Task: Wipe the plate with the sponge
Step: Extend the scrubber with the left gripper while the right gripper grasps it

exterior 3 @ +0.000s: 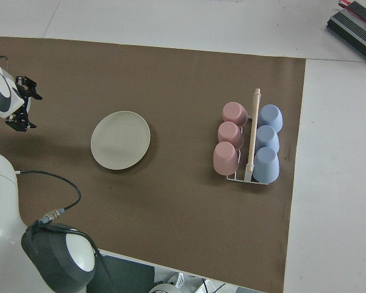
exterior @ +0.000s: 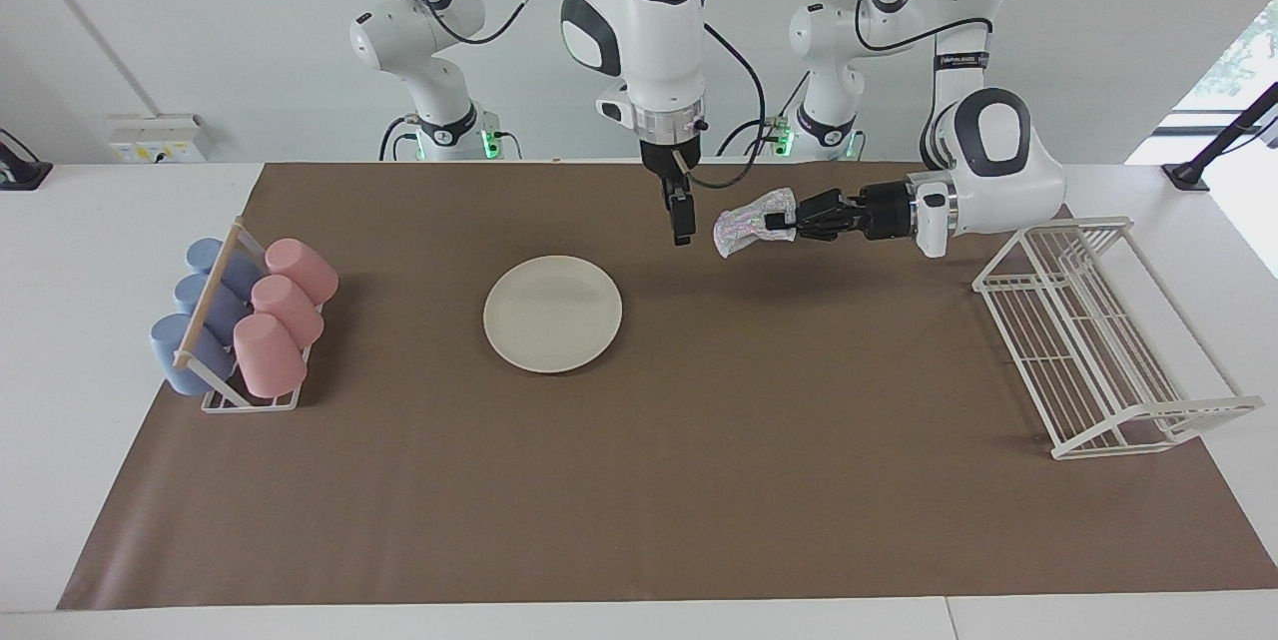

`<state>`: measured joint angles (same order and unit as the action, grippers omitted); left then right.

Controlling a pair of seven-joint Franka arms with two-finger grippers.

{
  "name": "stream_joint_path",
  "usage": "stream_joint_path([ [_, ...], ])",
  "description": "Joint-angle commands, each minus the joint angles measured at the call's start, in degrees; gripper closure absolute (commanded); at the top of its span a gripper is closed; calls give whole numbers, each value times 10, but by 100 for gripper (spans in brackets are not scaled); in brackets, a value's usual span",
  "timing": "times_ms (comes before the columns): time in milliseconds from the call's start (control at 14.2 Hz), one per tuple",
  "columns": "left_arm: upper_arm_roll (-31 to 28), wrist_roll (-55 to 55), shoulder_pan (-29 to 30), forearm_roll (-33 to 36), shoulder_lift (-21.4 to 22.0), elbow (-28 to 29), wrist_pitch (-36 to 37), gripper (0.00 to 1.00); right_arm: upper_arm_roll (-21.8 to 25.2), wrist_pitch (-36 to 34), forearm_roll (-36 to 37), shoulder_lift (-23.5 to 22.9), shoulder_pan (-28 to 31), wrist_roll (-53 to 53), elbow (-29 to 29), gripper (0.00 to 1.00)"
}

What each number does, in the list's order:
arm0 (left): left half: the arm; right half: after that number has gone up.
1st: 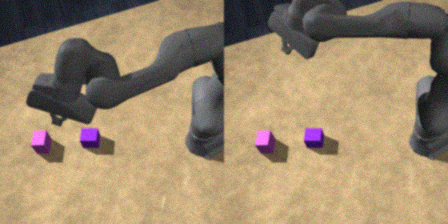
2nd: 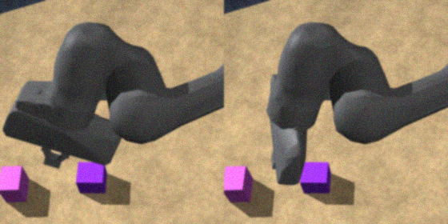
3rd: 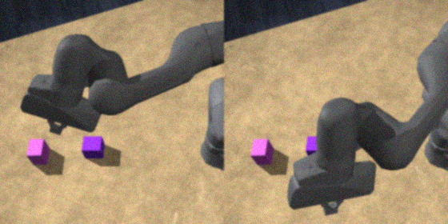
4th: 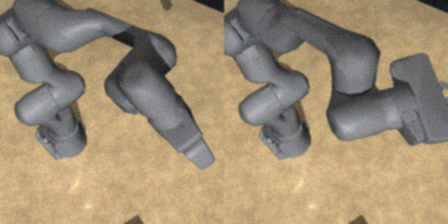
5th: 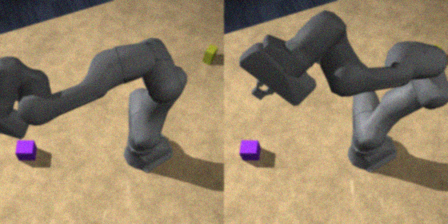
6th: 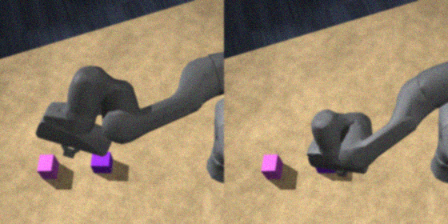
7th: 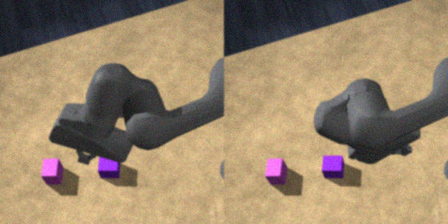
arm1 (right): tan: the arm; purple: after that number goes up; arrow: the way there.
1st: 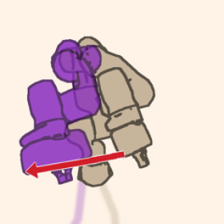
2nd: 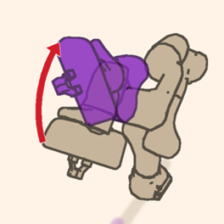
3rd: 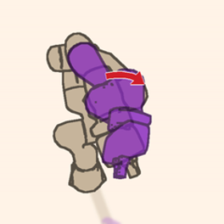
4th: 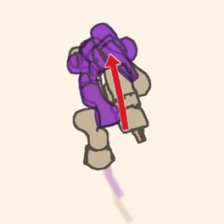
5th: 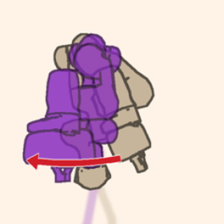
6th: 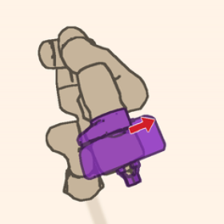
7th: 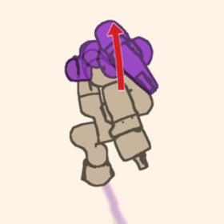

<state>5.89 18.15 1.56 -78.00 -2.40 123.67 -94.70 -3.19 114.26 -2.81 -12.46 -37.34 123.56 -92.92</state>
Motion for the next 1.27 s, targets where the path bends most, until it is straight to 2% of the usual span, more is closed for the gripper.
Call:
stream_joint_path([
  [0, -5, 13, -19, -23, 18, 29, -28, 100, -2, 25, -24, 4, -2, 12, -12, 0],
  [282, -5, 12, -31, -34, 19, 31, -32, 100, -3, 27, -26, 5, -15, 13, -13, 0],
  [633, -5, 12, -35, -35, 20, 32, -35, 100, -6, 102, -31, 16, -25, 19, -55, 0],
  [915, -5, 12, -41, -35, 20, 35, -38, 100, -6, 103, -31, 17, -35, 33, -55, 0],
  [985, -5, 12, -41, -35, 21, 36, -37, 100, -6, 102, -31, 17, -35, 32, -55, 6],
  [1126, -5, 11, -41, -35, 22, 38, -36, 100, -6, 106, -31, 16, -34, 30, -55, 59],
  [1196, -5, 11, -41, -35, 22, 38, -36, 100, -6, 106, -31, 16, -32, 26, -55, 80],
])
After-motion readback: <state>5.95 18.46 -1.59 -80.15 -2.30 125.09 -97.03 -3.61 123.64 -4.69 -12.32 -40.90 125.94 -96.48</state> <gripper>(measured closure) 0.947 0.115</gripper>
